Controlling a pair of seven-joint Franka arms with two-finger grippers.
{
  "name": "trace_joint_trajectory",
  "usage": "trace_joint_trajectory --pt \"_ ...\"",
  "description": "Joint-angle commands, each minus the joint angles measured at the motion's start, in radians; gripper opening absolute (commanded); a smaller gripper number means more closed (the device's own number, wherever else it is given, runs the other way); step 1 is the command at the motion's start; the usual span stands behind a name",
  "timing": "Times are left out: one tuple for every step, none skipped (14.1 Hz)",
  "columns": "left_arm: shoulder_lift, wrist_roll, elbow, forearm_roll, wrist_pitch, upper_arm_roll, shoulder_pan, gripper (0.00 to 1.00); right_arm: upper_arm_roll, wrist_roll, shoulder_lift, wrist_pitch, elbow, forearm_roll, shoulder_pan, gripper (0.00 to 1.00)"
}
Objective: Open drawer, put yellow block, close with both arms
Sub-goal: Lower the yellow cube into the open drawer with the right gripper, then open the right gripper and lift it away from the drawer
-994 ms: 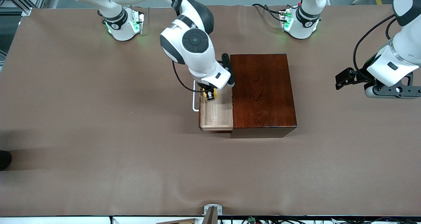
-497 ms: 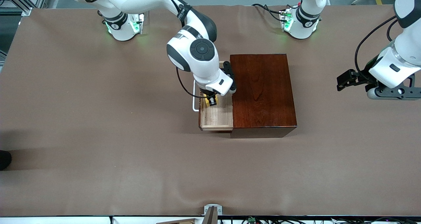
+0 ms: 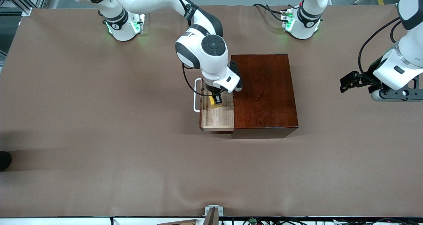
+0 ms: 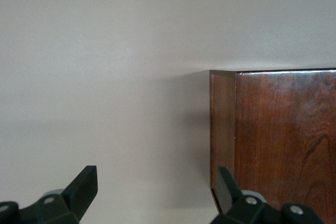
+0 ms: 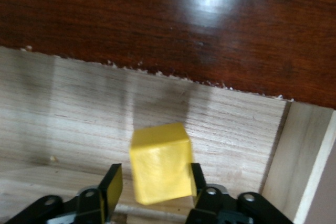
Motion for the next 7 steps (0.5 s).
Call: trace_joint_trajectory --pt "0.002 0.005 0.005 0.005 0.010 -0.004 0.008 1.00 0.000 0.015 0.008 -0.016 0.029 -0.025 -0.001 1.00" --pt "0.003 0.003 0.007 0.006 0.010 -0.004 0.006 1.00 0.000 0.012 0.005 -0.017 0.031 -0.024 -0.007 1.00" --pt "0.003 0.003 0.007 0.012 0.011 -0.004 0.006 1.00 0.001 0.012 0.001 -0.022 0.031 -0.022 -0.009 1.00" --pt "0.003 0.002 0.007 0.012 0.010 -0.004 0.003 1.00 0.003 0.012 -0.005 -0.038 0.031 -0.022 -0.009 1.00" --pt "0.003 0.002 0.007 0.012 0.010 -0.004 0.002 1.00 0.003 0.012 -0.026 -0.069 0.032 -0.021 -0.007 1.00" --pt "0.002 0.000 0.007 0.012 0.010 -0.006 0.000 1.00 0.003 0.012 -0.044 -0.086 0.032 -0.021 -0.009 1.00" --pt "0.003 -0.003 0.007 0.012 0.010 -0.009 0.000 1.00 0.003 0.015 -0.058 -0.100 0.032 -0.021 -0.009 1.00"
